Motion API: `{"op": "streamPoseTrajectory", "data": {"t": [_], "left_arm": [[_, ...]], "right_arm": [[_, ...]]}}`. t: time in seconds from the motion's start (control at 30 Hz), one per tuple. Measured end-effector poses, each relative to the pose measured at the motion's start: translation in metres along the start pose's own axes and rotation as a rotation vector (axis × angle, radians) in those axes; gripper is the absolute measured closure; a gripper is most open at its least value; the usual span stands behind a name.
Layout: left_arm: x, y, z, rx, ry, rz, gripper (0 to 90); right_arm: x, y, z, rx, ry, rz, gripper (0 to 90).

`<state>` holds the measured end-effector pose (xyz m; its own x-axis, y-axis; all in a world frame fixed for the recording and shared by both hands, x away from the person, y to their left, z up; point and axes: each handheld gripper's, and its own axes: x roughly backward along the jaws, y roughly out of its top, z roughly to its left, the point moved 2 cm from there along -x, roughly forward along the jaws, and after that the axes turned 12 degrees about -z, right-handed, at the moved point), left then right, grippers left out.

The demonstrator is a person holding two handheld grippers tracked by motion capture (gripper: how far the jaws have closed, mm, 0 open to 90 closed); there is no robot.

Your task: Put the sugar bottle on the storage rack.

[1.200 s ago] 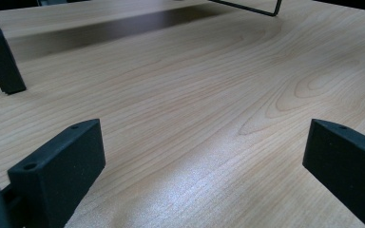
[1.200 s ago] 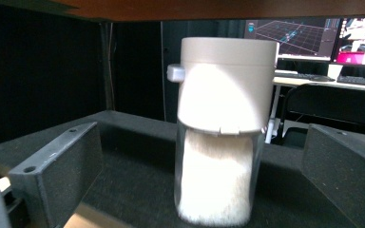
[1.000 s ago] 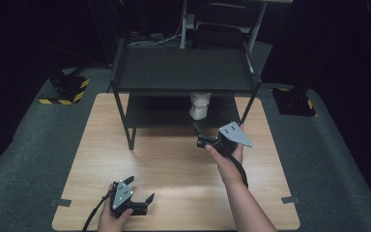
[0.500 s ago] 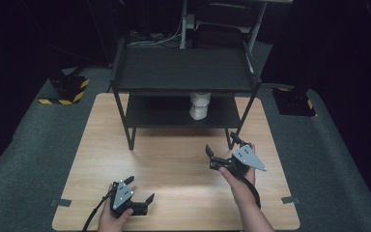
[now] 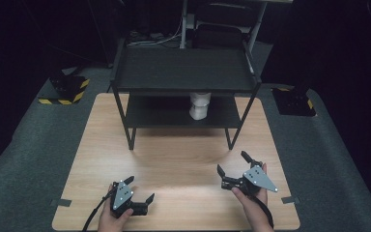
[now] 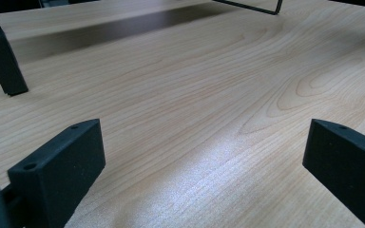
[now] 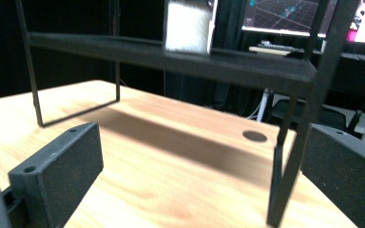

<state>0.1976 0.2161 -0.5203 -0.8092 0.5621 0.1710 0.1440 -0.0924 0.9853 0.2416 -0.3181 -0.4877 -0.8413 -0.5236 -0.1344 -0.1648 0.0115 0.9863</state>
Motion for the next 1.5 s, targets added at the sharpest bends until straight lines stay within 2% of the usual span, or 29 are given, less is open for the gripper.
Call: {"op": "streamPoseTrajectory", "data": {"t": [0.13,0.37,0.53,0.8,0.9,1.0,1.37,1.5], "left_arm": [[0.000,0.000,0.000,-0.005,0.001,0.000,0.5],[0.000,0.000,0.000,-0.006,0.001,-0.001,0.5],[0.000,0.000,-0.001,-0.007,0.002,-0.002,0.5],[0.000,0.000,0.000,-0.001,0.000,0.000,0.5],[0.000,0.001,0.001,0.004,-0.002,0.004,0.5],[-0.001,0.001,0.001,0.006,-0.005,0.005,0.5],[-0.001,0.000,0.000,0.003,-0.003,0.002,0.5],[-0.001,0.000,0.000,0.002,0.001,0.003,0.5]], "right_arm": [[0.011,-0.009,-0.002,-0.012,-0.021,0.020,0.0],[0.025,-0.021,-0.003,-0.003,-0.047,0.071,0.0],[0.029,-0.025,-0.002,0.011,-0.056,0.101,0.0],[0.033,-0.031,-0.003,0.001,-0.068,0.162,0.0],[0.033,-0.032,-0.003,0.020,-0.064,0.197,0.0],[0.034,-0.033,-0.004,0.001,-0.063,0.207,0.0],[0.033,-0.035,0.000,0.028,-0.066,0.224,0.1],[0.034,-0.036,-0.001,0.018,-0.069,0.223,0.1]]}}
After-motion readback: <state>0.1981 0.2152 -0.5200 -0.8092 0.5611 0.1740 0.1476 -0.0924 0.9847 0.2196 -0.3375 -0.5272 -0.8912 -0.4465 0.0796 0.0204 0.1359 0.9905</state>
